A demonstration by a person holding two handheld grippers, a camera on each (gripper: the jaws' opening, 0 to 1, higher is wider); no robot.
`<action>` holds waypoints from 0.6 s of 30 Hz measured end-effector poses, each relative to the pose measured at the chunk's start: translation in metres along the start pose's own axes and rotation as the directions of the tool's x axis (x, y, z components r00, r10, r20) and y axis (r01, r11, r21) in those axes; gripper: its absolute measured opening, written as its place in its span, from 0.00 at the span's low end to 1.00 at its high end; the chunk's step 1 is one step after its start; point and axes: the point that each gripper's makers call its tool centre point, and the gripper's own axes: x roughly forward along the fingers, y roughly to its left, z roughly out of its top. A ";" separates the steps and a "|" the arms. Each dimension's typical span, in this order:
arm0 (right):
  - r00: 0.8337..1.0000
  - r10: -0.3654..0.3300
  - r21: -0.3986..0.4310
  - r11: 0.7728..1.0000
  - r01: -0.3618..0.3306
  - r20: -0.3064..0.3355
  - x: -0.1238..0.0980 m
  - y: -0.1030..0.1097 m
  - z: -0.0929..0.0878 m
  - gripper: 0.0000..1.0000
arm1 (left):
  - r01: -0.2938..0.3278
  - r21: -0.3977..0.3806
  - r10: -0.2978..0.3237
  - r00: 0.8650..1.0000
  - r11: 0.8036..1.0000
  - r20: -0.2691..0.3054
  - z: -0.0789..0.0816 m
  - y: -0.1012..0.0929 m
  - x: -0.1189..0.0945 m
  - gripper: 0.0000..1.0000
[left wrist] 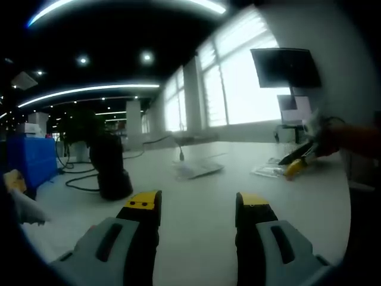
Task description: Clip sheet goods on table flip sheet goods clip sheet goods scan sheet goods put sheet goods back to table
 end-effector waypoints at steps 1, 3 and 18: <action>1.000 -0.001 0.000 1.000 0.001 0.007 0.000 0.000 0.000 0.52 | 0.001 0.000 -0.001 1.000 1.000 0.000 0.000 0.000 0.000 0.42; 1.000 0.000 0.001 1.000 0.000 0.016 0.000 0.000 0.000 0.52 | 0.002 0.001 -0.002 1.000 1.000 0.000 0.000 -0.001 0.000 0.42; 0.985 -0.040 -0.019 0.999 0.044 0.170 -0.010 -0.017 0.037 0.50 | -0.003 -0.001 0.003 1.000 1.000 -0.002 0.000 0.001 0.000 0.42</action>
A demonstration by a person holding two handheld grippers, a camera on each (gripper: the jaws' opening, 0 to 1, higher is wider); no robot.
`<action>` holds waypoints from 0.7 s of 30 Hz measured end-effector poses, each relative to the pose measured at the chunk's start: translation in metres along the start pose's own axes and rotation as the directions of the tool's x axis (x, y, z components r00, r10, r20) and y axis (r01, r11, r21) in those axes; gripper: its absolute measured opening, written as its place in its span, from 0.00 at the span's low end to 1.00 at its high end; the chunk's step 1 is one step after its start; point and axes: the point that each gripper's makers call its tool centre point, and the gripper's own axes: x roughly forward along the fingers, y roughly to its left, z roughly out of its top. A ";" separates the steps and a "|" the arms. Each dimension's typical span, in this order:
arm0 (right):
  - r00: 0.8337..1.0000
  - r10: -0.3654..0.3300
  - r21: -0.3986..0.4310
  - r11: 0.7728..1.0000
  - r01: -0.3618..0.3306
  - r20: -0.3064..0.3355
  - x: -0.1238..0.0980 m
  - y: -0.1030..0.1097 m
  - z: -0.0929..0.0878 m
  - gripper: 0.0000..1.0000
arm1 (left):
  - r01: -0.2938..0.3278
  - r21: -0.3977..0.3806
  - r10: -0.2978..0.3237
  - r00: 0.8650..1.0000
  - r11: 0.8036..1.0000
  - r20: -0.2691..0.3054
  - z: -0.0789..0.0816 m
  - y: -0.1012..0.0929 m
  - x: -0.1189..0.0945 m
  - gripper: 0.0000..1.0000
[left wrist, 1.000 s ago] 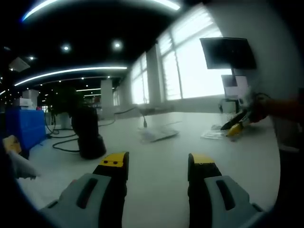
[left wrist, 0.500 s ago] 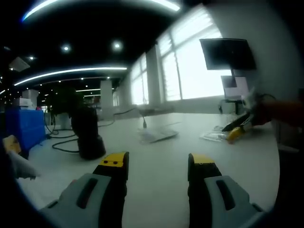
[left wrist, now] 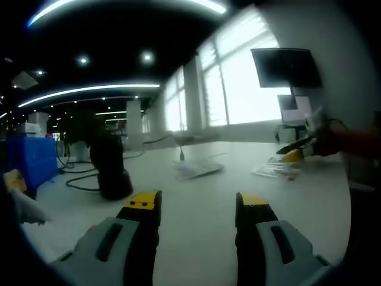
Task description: Clip sheet goods on table flip sheet goods clip sheet goods scan sheet goods put sheet goods back to table
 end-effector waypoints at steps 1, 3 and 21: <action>1.000 -0.003 -0.006 1.000 0.003 -0.002 -0.001 -0.003 0.002 0.50 | 0.000 0.000 0.000 1.000 1.000 0.000 0.000 0.000 0.000 0.42; 1.000 -0.006 -0.009 1.000 0.006 -0.005 -0.001 -0.011 0.007 0.49 | 0.001 0.000 -0.001 1.000 1.000 0.000 0.000 0.000 0.000 0.42; 0.993 -0.060 0.117 0.990 0.072 -0.102 0.010 -0.086 0.002 0.40 | 0.000 -0.008 0.000 1.000 1.000 0.009 0.002 0.001 0.000 0.42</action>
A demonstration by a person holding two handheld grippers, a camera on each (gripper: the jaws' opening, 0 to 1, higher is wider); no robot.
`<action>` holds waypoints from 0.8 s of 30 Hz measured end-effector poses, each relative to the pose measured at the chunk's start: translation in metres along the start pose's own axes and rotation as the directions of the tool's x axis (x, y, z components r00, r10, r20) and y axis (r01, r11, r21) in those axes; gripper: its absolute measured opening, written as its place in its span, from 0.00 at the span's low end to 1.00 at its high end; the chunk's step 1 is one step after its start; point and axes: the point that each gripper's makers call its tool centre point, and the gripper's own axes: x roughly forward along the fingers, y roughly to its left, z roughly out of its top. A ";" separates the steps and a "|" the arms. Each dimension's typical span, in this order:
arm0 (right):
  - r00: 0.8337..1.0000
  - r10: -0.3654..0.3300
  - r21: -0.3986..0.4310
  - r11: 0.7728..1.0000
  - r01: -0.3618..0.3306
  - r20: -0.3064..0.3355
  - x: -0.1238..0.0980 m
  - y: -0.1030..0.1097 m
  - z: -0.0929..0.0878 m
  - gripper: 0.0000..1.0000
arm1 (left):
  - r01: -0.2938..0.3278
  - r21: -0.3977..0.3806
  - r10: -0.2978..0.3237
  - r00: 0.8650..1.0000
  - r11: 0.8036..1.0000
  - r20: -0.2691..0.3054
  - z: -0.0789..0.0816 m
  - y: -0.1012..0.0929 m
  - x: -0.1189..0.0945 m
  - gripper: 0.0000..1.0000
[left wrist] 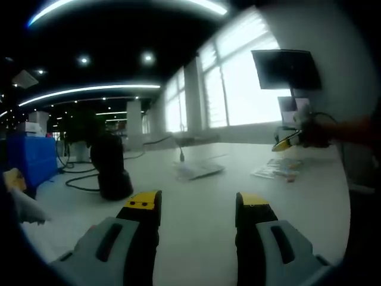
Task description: Clip sheet goods on table flip sheet goods clip sheet goods scan sheet goods put sheet goods back to table
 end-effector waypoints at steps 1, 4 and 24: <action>1.000 0.005 0.029 1.000 -0.005 -0.004 0.003 -0.007 -0.002 0.38 | 0.000 -0.001 0.000 1.000 1.000 0.001 0.000 0.000 0.000 0.42; 1.000 0.004 0.036 0.999 -0.003 -0.027 0.007 -0.014 -0.008 0.34 | 0.001 0.001 -0.001 1.000 1.000 0.000 0.000 -0.001 0.000 0.42; 0.986 0.024 -0.010 1.000 -0.026 -0.167 0.019 -0.008 -0.035 0.27 | 0.002 0.001 -0.002 1.000 1.000 0.000 0.000 -0.001 0.000 0.42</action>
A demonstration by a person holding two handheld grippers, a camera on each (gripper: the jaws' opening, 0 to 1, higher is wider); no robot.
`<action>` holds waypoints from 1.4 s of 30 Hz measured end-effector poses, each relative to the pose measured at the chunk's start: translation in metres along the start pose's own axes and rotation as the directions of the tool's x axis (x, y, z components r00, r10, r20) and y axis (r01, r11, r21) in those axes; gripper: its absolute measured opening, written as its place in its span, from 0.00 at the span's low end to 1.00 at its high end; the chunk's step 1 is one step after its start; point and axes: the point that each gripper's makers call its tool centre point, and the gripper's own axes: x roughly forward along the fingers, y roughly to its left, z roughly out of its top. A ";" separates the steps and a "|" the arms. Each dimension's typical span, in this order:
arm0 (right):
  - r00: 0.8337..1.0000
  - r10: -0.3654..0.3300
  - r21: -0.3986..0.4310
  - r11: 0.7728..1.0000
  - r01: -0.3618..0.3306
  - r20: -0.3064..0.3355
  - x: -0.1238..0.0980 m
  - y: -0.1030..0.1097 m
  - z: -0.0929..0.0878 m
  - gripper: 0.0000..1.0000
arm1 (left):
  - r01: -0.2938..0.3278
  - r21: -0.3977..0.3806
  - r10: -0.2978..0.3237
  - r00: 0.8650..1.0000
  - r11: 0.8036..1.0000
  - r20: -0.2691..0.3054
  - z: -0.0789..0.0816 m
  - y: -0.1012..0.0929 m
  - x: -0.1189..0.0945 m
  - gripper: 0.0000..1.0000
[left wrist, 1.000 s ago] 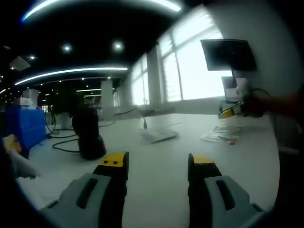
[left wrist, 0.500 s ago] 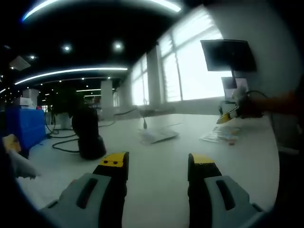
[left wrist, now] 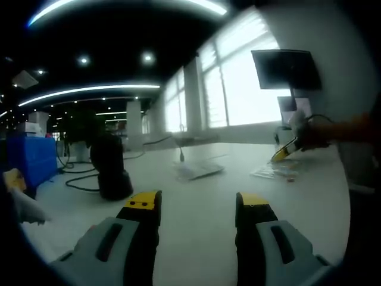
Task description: Clip sheet goods on table flip sheet goods clip sheet goods scan sheet goods put sheet goods back to table
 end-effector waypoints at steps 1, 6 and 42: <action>1.000 0.001 0.004 1.000 -0.001 -0.005 0.000 0.000 -0.001 0.27 | 0.000 0.000 0.000 1.000 1.000 0.000 0.000 0.000 0.000 0.42; 0.999 0.005 0.005 1.000 -0.005 -0.036 0.000 0.003 -0.003 0.24 | 0.001 0.000 -0.001 1.000 1.000 0.001 0.000 0.001 0.000 0.42; 0.998 0.036 0.032 0.999 -0.034 -0.044 -0.008 0.004 0.004 0.00 | 0.003 0.005 -0.002 1.000 1.000 -0.007 -0.002 0.000 0.001 0.42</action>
